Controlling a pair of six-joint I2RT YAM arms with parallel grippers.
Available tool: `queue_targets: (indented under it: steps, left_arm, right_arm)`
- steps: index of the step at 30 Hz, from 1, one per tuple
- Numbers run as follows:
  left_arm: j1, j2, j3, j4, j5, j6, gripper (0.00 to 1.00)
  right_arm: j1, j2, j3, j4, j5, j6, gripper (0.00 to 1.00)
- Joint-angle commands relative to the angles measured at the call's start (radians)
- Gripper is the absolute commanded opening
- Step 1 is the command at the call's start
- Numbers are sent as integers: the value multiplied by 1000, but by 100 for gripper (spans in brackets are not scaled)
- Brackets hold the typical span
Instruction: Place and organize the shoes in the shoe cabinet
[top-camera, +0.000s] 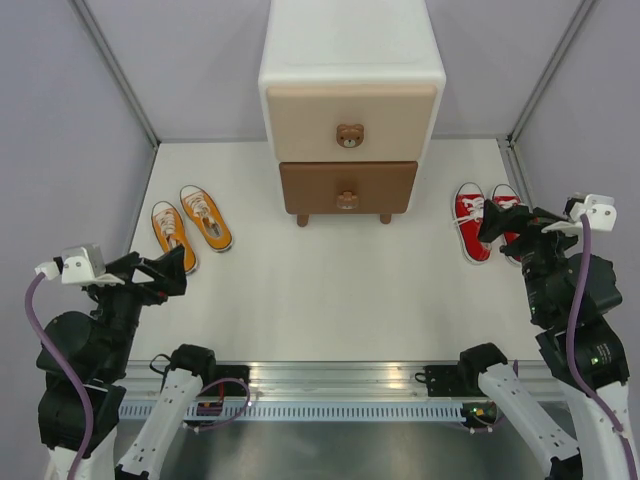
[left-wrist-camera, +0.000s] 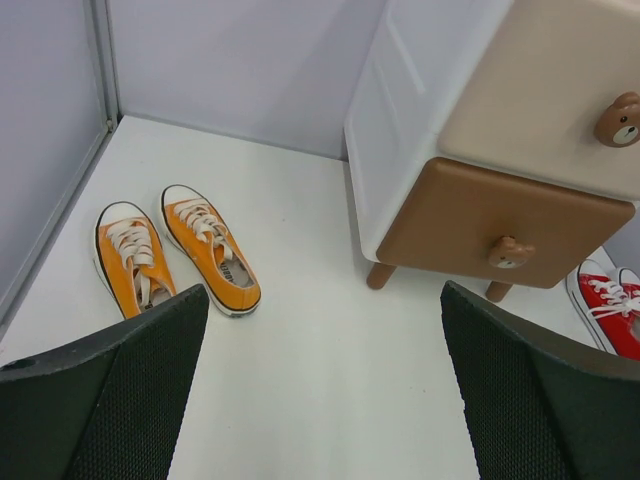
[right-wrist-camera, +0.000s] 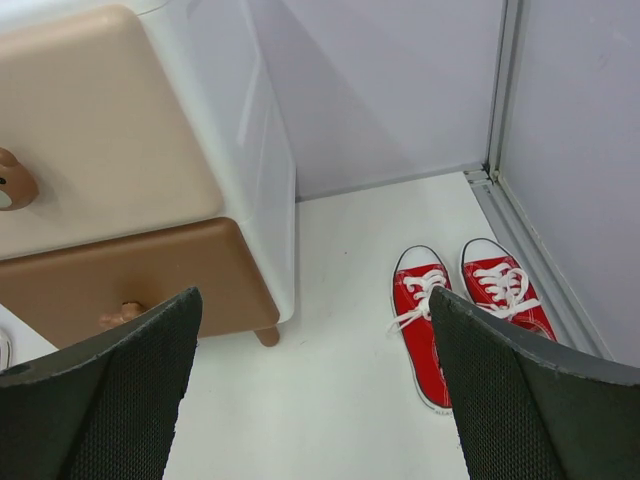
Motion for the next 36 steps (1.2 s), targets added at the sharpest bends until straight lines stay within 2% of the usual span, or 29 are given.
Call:
queue_targets:
  steps: [1,11,17,23,26,36]
  left_arm:
    - [-4,22,-12,14,4,-22,100]
    - [-4,43,-63,8,41,-22,100]
    - [-2,68,-84,6,69,-32,100]
    - [-2,92,-103,-9,87,-55,100]
    - [-2,103,-112,-20,99,-65,100]
    - [-2,123,-120,-71,84,-84,100]
  right_arm:
    - [0,36,16,23,-10,15,98]
    - [0,139,72,6,-145,8,98]
    - [0,341,203,-89,-165,60,98]
    - [11,505,285,-43,-171,115,98]
    - [58,583,335,-20,-110,120,98]
    - [375,812,513,59,227,71,98]
